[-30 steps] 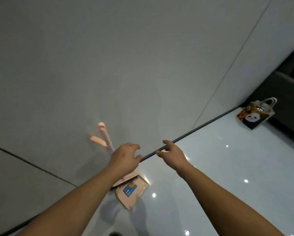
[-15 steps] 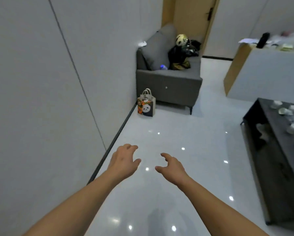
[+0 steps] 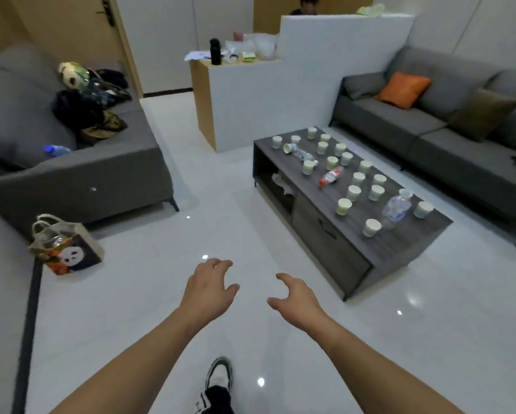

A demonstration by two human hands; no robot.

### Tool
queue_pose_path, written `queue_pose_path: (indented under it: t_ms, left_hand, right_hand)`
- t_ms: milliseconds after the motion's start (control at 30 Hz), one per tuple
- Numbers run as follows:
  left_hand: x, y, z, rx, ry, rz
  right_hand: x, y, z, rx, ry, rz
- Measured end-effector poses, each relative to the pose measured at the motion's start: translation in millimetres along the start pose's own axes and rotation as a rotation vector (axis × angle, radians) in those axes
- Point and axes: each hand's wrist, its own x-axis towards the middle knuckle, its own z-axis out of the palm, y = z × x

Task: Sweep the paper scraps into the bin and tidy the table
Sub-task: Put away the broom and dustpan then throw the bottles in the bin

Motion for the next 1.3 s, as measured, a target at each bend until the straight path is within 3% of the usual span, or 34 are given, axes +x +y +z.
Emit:
queue_pose_path:
  t_ms: [367,700,1000,1300]
  left_hand:
    - [219.7,47.6,0.4,0.048,-0.21,0.342]
    - [345.4,160.4,64.5,0.073,-0.319,0.577]
    - [473.6,280.4,144.9,0.157,-0.394,0.573]
    - [577.7,323.6,156.9,0.212,-0.428,0.41]
  right_hand:
    - [108.8,-12.5,-64.4,0.158,0.278,0.276]
    - [182.5,51.6,-149.8,0.303,0.445,0.449]
    - [319.1,141.3,-271.5,0.479,0.425,0.499]
    - [429.6,151.3,-357.9,0.496,0.316,0.412]
